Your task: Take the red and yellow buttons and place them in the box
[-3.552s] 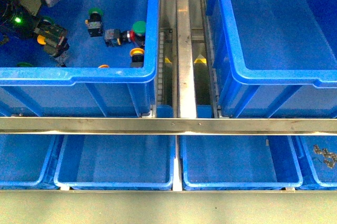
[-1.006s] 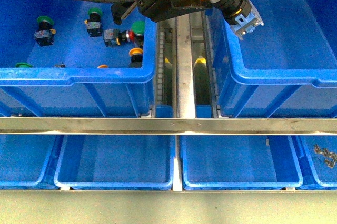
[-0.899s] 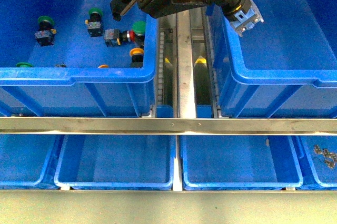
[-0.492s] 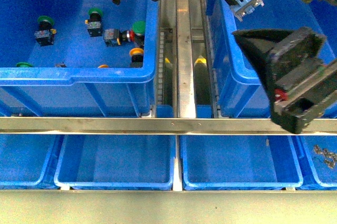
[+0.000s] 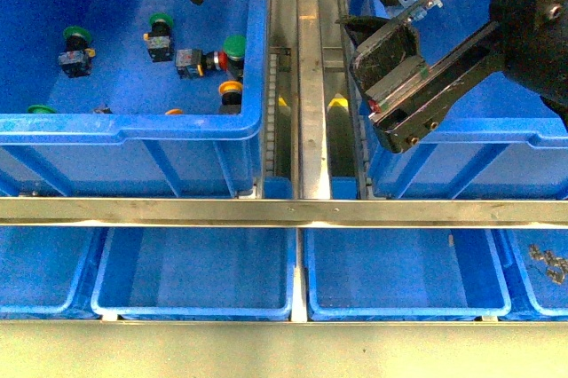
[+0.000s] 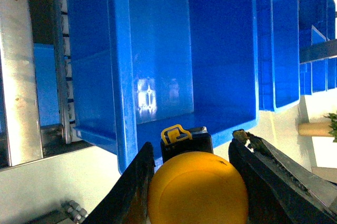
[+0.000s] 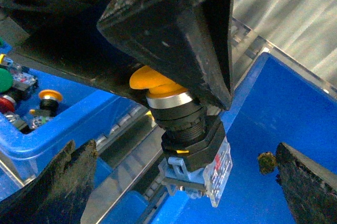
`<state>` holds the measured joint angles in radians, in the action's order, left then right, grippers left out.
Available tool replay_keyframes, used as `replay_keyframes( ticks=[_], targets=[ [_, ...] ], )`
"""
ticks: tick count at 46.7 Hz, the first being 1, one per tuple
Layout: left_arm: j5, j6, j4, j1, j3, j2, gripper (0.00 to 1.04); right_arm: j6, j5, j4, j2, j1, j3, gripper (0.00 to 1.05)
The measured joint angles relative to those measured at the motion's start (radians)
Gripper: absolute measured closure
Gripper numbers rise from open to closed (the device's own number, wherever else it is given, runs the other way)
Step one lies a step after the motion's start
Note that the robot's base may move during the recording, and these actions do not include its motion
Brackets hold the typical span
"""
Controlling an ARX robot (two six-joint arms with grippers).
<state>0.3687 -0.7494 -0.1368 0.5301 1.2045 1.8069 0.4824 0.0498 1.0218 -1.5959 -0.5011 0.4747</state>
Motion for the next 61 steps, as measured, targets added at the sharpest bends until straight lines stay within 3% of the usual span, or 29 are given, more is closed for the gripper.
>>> replay_keyframes(
  ticks=[20,34,37,54,61],
  targets=[
    [-0.002,-0.001,0.006,0.0,0.024,0.013,0.71,0.061,-0.011,0.056,-0.125,0.026,0.076,0.07],
    [-0.004,-0.001,0.008,0.0,0.029,0.014,0.71,0.057,-0.006,0.071,-0.127,0.033,0.09,0.65],
    [-0.01,-0.024,0.01,0.0,0.03,0.014,0.71,0.058,-0.002,0.073,-0.127,0.033,0.09,0.74],
    [-0.025,-0.051,0.014,0.0,0.033,0.015,0.7,0.062,-0.001,0.076,-0.126,0.033,0.086,0.78],
    [-0.032,0.006,0.007,0.0,0.033,0.01,0.51,0.052,-0.008,0.076,-0.126,0.039,0.077,0.79]
  ],
)
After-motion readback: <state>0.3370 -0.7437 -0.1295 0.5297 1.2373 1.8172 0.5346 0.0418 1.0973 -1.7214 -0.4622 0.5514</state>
